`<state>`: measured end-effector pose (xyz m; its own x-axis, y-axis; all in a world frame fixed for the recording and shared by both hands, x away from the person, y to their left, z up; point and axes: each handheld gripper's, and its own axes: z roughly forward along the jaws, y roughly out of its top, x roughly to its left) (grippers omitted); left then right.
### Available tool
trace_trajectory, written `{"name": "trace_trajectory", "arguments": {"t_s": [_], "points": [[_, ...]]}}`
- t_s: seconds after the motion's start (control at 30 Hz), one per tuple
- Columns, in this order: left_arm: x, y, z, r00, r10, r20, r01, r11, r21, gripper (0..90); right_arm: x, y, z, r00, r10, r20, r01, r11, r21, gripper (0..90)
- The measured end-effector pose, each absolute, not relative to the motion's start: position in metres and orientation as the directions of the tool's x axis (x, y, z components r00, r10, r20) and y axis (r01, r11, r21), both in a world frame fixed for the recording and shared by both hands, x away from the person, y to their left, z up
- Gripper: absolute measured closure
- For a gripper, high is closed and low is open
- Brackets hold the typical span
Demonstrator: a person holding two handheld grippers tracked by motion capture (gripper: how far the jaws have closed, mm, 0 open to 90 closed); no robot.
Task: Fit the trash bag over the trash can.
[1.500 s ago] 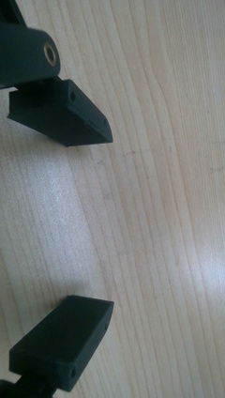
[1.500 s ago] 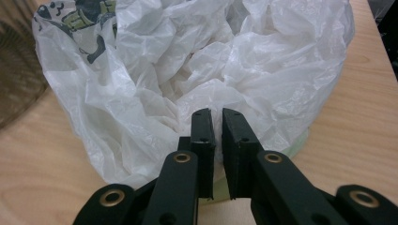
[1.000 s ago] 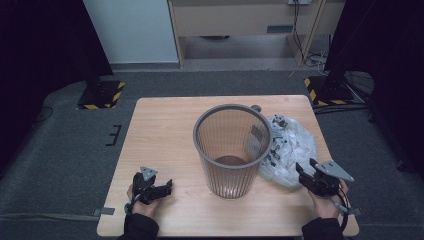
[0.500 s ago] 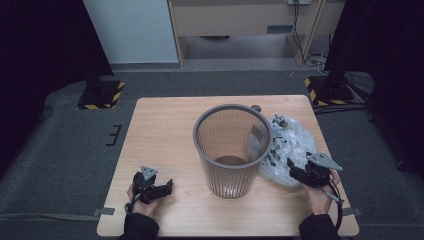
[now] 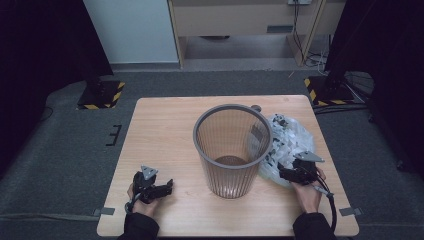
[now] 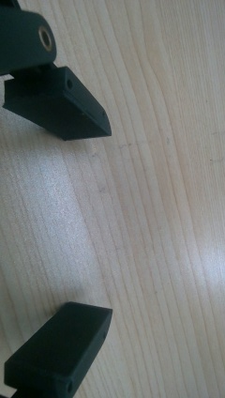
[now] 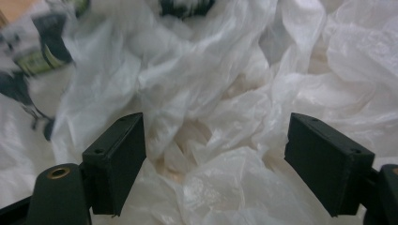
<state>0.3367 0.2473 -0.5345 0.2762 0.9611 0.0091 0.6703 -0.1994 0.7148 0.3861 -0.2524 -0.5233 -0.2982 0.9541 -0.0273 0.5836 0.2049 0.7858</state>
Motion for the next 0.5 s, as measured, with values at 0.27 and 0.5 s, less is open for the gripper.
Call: {"name": "trace_trajectory", "arguments": {"t_s": [0.27,0.5], "points": [[0.338,0.247,-0.535,0.282,0.959,0.01,0.669,-0.204,0.715,10.4,0.39,-0.25,-0.531,-0.306,0.951,-0.049,0.618,0.238,0.75,24.6],[0.338,0.247,-0.535,0.282,0.959,0.01,0.669,-0.204,0.714,10.3,0.394,-0.248,-0.535,-0.311,0.95,-0.033,0.612,0.227,0.758,53.7]]}}
